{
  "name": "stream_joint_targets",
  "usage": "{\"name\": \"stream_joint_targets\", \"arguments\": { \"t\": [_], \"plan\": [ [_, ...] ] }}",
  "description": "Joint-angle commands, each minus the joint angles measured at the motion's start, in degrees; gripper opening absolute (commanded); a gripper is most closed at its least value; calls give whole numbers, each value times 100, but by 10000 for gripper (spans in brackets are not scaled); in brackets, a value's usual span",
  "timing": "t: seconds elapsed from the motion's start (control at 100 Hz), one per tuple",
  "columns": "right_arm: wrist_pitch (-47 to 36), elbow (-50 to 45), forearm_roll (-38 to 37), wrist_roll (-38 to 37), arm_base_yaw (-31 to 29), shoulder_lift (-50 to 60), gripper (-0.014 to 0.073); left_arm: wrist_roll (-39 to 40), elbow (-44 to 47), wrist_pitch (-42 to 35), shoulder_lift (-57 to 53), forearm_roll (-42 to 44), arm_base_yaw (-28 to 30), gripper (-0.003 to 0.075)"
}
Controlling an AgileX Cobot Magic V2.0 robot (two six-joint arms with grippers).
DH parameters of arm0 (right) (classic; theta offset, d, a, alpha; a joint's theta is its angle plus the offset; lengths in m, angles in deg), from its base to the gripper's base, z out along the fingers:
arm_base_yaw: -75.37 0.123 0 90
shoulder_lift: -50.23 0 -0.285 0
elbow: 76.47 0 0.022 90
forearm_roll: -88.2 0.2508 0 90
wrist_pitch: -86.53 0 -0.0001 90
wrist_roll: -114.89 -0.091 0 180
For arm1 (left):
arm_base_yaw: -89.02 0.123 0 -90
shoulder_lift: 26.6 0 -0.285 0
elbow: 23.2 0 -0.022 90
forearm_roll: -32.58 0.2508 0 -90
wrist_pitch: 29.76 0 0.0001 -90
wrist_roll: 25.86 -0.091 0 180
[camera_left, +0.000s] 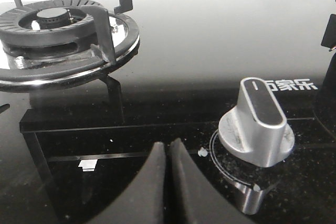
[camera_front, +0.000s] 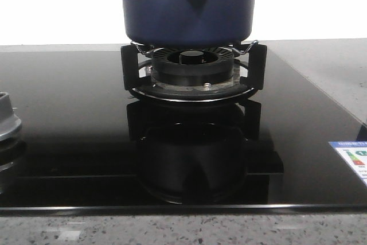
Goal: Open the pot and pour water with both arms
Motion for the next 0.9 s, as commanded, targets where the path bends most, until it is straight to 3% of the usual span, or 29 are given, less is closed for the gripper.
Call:
{"name": "stream_joint_targets", "arguments": {
  "t": [0.0, 0.89],
  "plan": [
    [-122, -157, -5, 56, -20, 115, -64, 49, 249, -331, -166, -49, 26, -20],
    [-152, -157, -97, 56, -20, 115, -64, 49, 249, -336, -166, -49, 26, -20]
  ]
}}
